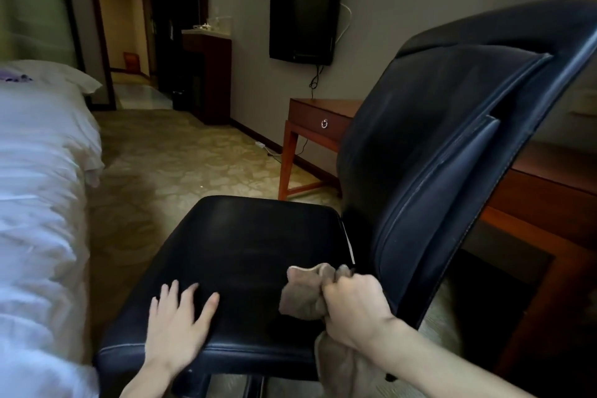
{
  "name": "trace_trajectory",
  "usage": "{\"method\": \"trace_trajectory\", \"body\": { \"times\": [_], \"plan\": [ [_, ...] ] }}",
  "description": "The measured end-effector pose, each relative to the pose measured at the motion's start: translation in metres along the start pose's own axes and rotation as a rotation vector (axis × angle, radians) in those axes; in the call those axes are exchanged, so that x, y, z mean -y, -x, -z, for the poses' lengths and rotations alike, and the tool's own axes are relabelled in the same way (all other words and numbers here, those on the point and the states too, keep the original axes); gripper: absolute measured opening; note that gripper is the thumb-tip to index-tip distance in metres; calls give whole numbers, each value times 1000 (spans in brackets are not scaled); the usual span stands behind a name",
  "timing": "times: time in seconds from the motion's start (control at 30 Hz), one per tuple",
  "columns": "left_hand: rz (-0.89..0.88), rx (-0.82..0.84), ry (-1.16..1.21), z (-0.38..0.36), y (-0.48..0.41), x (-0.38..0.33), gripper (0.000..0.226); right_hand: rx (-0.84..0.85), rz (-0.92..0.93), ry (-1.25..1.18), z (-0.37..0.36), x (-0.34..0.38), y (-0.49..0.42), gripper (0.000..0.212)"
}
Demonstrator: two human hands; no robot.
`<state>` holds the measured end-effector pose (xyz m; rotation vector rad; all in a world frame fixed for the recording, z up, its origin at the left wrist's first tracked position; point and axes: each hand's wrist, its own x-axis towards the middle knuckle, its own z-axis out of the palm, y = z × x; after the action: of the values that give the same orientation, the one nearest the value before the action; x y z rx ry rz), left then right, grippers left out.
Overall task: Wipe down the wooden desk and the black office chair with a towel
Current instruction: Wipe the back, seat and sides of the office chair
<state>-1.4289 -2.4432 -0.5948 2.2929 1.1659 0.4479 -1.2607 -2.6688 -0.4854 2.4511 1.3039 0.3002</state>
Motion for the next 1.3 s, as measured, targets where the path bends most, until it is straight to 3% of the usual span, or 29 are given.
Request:
{"method": "trace_trajectory", "body": {
  "times": [0.13,0.27,0.47,0.6,0.7,0.77,0.87,1.0,1.13,1.23,1.3],
  "plan": [
    [50,196,120,24,-3,-28,66,-154,71,-136,72,-10,-18,34],
    [101,250,146,87,4,-78,63,-202,120,-257,155,-23,-46,42],
    [118,339,214,201,-20,-156,50,-134,82,-392,261,-70,-81,30],
    [216,482,465,234,-44,-214,28,-126,56,-449,301,-108,-84,26],
    [268,549,767,241,-66,-279,39,-86,14,-438,329,-146,-88,36],
    [359,581,1009,240,-73,-318,33,-67,-1,-458,345,-174,-95,52],
    [679,662,1297,244,-72,-372,62,65,-28,-551,365,-216,-112,75],
    [704,770,1448,246,-75,-422,78,161,-78,-768,367,-252,-123,95],
    [613,788,1438,237,-90,-466,51,293,-90,-1083,361,-275,-142,100],
    [643,705,1451,218,-101,-479,69,327,69,-968,361,-308,-158,91],
    [594,611,1392,207,-108,-486,79,157,1,-826,360,-340,-166,74]
  ]
}}
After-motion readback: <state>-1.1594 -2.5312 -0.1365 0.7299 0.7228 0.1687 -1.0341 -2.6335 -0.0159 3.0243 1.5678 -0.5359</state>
